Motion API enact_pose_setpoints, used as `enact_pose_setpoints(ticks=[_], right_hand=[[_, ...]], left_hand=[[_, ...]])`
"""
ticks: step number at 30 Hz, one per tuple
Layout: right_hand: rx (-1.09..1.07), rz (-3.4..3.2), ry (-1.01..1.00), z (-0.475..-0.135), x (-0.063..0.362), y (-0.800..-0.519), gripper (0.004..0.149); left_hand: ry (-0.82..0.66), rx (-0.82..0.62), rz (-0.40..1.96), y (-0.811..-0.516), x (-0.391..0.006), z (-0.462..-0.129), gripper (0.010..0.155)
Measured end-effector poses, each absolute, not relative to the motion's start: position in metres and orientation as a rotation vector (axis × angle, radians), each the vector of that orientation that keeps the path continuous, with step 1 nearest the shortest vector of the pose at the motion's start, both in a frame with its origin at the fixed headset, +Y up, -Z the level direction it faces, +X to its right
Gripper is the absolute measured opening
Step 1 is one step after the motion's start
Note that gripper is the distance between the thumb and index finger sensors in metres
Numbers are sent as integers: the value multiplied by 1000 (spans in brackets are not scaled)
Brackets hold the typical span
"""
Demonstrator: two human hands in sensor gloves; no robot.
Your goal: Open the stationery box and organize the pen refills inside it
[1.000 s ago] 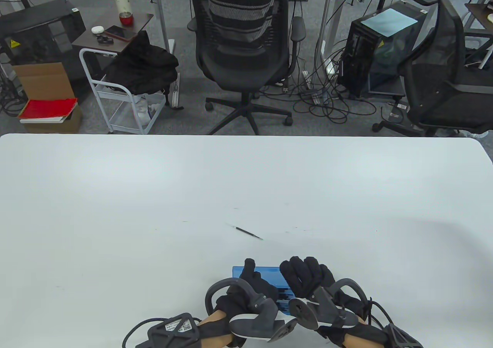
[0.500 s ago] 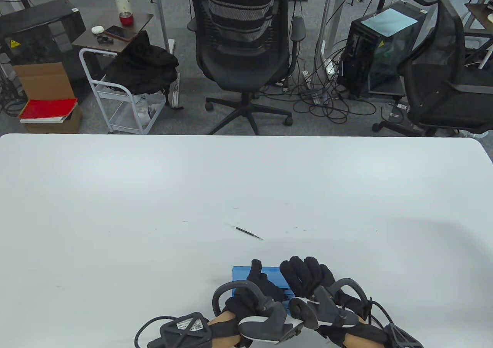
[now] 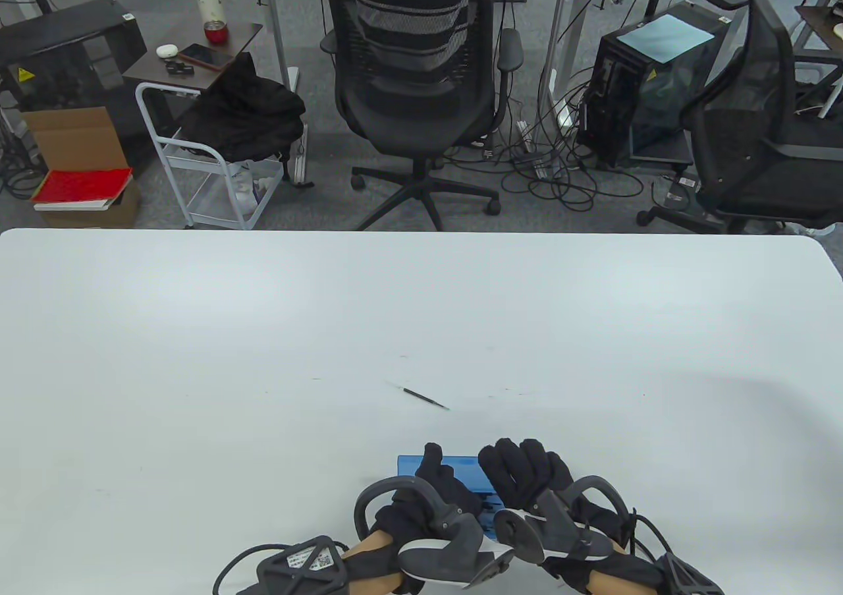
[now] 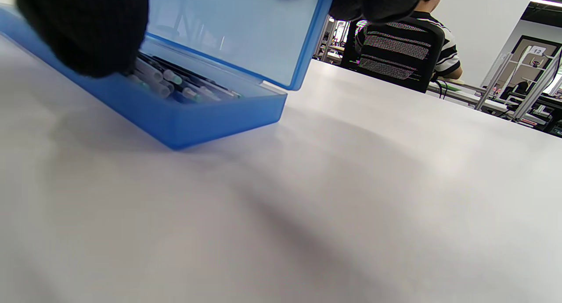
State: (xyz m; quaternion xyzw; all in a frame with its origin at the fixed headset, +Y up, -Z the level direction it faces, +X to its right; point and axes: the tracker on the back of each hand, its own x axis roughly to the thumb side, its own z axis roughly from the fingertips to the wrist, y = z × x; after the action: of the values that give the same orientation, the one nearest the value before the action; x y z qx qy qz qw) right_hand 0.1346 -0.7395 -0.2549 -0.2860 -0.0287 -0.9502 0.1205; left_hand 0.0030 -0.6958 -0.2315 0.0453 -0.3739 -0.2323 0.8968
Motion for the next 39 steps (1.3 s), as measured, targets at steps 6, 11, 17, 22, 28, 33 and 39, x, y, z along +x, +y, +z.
enact_pose_setpoints(ticks=[6, 11, 17, 22, 28, 33, 39], right_hand=[[-833, -2774, -82, -255, 134, -739, 114], [-831, -2775, -83, -255, 134, -739, 114], [-830, -2775, -84, -255, 134, -739, 114], [-833, -2779, -86, -255, 135, -739, 114], [-836, -2781, -87, -255, 135, -739, 114], [-838, -2786, -93, -256, 135, -739, 114], [-839, -2787, -94, -256, 135, -739, 114]], left_hand=[[-660, 132, -383, -654, -15, -245, 47], [-545, 158, -257, -626, -32, -267, 46], [-446, 175, -252, -619, -45, -300, 45], [-391, 106, -263, -632, -53, -332, 45], [-394, 30, -252, -654, -62, -365, 46], [-395, -7, -221, -674, -67, -387, 46], [-381, -63, -178, -694, -66, -408, 47]])
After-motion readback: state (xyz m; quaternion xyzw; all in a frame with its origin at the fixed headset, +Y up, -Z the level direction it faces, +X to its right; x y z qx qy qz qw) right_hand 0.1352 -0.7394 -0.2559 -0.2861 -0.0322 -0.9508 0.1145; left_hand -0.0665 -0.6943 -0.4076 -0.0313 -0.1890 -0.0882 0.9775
